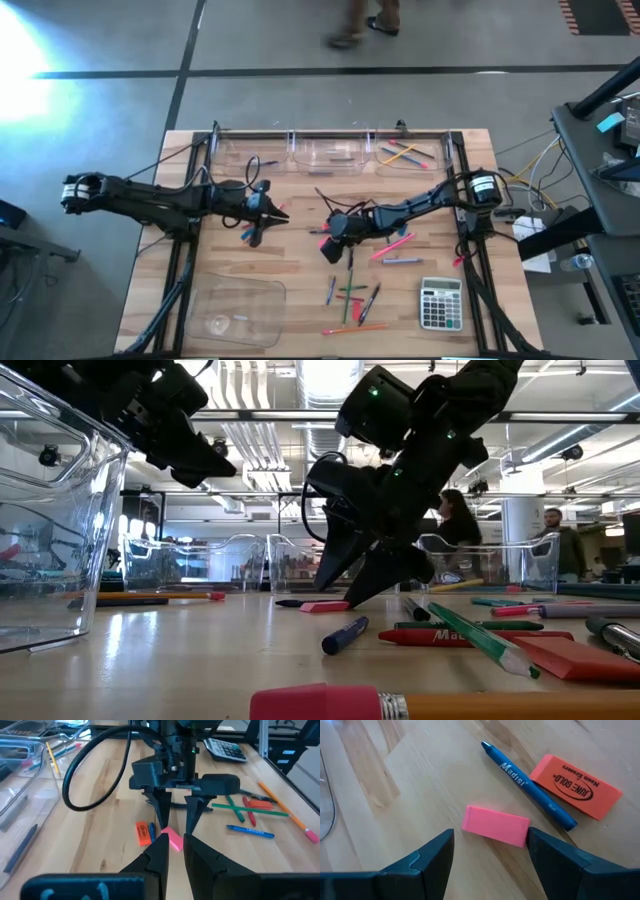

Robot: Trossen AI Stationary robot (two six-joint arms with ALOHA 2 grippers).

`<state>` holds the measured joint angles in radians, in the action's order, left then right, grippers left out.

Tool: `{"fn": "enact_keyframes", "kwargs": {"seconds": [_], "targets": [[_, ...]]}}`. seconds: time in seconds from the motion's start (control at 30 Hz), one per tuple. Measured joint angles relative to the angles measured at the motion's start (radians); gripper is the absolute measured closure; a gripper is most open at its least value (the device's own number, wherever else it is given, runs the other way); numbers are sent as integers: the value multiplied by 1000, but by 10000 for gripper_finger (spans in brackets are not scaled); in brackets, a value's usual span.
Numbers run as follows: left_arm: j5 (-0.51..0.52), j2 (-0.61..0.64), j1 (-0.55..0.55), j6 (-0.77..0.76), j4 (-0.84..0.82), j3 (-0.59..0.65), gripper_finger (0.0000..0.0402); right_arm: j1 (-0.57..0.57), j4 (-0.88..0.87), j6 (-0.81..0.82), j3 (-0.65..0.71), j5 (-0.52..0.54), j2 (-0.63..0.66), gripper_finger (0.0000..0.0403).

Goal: Sort crayons/erasers/pens/pencils in bins
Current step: Put the pink eraser into the bottom transparent bin

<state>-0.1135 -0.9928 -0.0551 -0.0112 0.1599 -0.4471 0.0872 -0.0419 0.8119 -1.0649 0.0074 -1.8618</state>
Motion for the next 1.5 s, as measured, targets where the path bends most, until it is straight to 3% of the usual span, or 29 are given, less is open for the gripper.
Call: {"fn": "enact_keyframes", "kwargs": {"seconds": [1.0,1.5], "targets": [[3,6,0,-3,16,0,359,-1,-35,-68,3,21,12,386],[4,7,0,-5,15,1,359,2,-59,-112,6,16,88,394]]}}
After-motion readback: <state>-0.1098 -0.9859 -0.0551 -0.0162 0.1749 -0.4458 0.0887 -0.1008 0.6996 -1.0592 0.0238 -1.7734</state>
